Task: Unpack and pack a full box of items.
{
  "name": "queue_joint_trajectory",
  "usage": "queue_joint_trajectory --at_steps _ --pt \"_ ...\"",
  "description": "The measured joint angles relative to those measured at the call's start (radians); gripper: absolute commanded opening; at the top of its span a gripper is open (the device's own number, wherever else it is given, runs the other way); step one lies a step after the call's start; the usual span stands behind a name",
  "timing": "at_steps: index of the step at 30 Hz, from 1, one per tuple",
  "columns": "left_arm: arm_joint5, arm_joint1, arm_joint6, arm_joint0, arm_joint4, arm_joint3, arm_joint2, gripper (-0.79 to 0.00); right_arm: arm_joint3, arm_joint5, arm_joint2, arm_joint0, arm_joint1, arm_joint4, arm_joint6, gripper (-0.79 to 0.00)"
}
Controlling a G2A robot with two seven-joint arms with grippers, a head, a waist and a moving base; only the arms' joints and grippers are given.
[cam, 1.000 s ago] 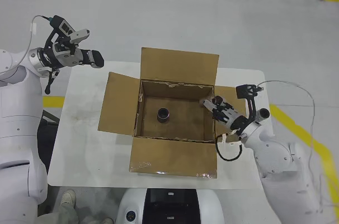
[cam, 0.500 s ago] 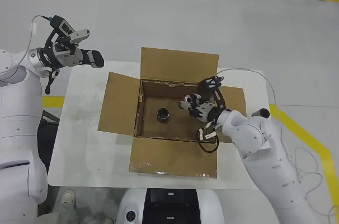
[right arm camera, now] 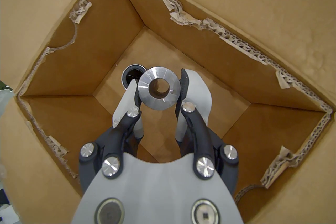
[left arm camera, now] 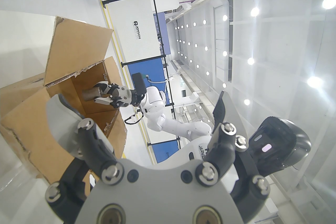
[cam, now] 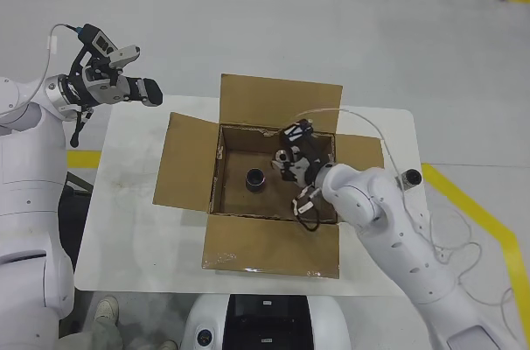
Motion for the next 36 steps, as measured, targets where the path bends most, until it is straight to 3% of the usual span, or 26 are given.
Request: queue_joint_trajectory --at_steps 12,36 --pt "0.000 0.000 0.000 0.000 0.000 0.000 0.000 0.000 0.126 0.020 -0.071 0.091 -0.028 -0.006 0.065 -0.785" --pt "0.000 0.000 0.000 0.000 0.000 0.000 0.000 0.000 0.276 0.000 -0.140 0.129 -0.063 -0.041 0.078 -0.785"
